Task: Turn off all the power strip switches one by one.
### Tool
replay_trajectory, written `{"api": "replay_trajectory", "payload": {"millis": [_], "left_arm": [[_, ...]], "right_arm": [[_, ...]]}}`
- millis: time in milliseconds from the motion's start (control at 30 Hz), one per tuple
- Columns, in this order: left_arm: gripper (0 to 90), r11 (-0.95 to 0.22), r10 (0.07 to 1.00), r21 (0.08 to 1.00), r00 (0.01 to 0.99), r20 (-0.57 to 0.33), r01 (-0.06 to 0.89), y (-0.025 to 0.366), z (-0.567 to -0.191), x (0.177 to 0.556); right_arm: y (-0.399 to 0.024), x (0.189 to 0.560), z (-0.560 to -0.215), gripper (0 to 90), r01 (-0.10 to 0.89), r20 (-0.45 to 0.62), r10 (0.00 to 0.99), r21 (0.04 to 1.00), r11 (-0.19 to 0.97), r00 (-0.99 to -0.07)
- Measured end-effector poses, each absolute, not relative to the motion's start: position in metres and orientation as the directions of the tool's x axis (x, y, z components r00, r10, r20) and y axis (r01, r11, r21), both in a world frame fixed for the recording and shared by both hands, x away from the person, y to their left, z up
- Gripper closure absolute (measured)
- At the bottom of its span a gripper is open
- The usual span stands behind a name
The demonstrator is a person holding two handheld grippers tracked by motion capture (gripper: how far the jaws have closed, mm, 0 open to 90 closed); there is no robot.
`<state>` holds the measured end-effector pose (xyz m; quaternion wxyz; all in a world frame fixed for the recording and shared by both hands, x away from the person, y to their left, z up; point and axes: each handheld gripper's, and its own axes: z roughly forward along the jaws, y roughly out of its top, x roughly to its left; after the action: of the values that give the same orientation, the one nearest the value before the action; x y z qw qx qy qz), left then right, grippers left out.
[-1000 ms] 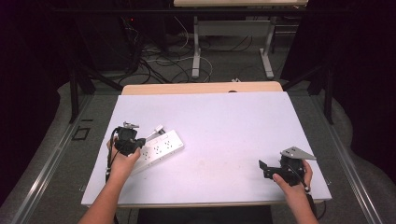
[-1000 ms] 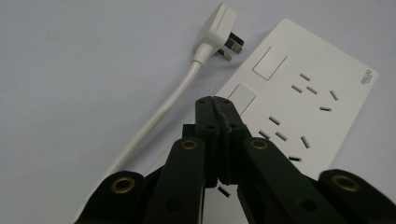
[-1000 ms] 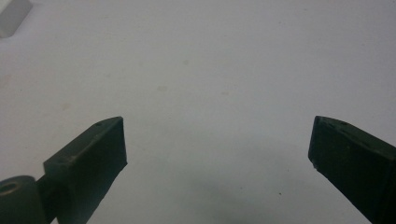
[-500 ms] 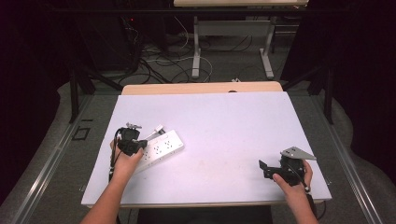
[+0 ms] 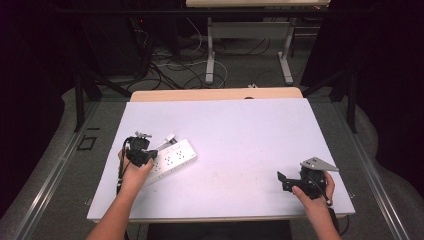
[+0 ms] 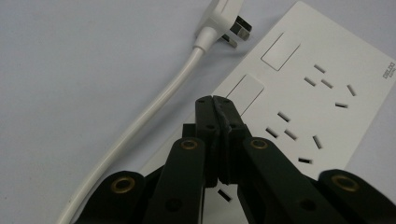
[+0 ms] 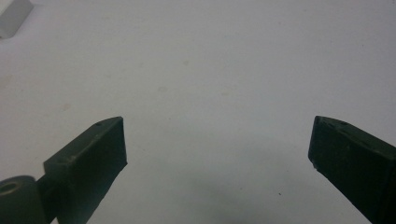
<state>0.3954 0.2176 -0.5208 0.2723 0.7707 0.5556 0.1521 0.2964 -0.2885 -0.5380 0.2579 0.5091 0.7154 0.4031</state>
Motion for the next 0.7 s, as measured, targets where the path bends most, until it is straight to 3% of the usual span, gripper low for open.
{"api": "replay_trajectory", "payload": {"millis": [700], "left_arm": [[90.0, -0.242, 0.939, 0.580, 0.339, -0.063, 0.778, 0.2170, -0.5228, 0.3963]], "right_arm": [[-0.2887, 0.2962, -0.5375, 3.7, 0.519, 0.043, 0.937, 0.841, 0.154, -0.347]]}}
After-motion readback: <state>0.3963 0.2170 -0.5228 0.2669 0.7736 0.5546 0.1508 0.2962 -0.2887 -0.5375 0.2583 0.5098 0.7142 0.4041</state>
